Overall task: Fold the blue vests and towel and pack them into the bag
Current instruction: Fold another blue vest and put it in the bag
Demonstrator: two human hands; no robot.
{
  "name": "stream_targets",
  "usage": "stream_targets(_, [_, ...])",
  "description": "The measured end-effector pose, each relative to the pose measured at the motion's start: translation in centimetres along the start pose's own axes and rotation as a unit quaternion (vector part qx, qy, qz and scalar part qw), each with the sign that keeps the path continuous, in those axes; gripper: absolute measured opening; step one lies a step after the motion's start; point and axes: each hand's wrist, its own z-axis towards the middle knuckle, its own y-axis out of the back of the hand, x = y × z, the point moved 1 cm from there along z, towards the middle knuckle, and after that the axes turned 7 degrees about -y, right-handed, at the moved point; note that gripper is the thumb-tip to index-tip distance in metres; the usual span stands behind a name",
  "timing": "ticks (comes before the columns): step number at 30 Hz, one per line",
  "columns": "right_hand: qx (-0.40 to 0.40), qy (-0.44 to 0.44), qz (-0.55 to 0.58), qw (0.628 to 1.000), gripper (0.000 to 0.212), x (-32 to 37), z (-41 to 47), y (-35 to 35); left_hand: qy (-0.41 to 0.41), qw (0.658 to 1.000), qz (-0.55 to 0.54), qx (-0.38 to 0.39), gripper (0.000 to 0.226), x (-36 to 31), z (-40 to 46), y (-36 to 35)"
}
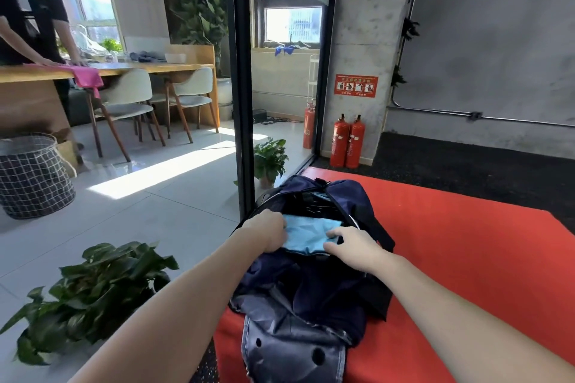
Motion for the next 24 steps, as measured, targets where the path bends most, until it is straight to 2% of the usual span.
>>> stream_targets(4, [-0.043,0.015,0.073,0.996,0.03,-0.7,-1.8,1.7,0.0,0.996,-0.034,-0.088,0.035,-2.1,-1.7,1.6])
stream_targets(7, [-0.058,0.032,0.114,0.991,0.017,-2.1,-3.8,3.5,-0.011,0.988,-0.07,-0.141,0.036,-4.7,-3.1,2.8])
stream_targets(10, [-0.074,0.04,0.125,0.989,0.013,-4.5,-6.7,5.6,-0.02,0.979,-0.112,-0.167,0.033,-9.0,-4.6,3.4])
stream_targets(13, [-0.093,0.029,0.145,0.985,0.015,-8.2,-10.4,7.6,-0.069,0.973,-0.13,-0.178,0.027,-14.7,-5.8,2.5])
stream_targets(18, [-0.129,-0.01,0.154,0.979,0.009,-17.7,-18.2,10.1,-0.158,0.966,-0.146,-0.143,0.023,-26.6,-7.3,-1.9])
stream_targets(24, [-0.16,-0.124,0.183,0.962,0.012,-32.0,-27.9,10.4,-0.245,0.953,-0.172,-0.044,0.028,-42.1,-9.9,-10.7])
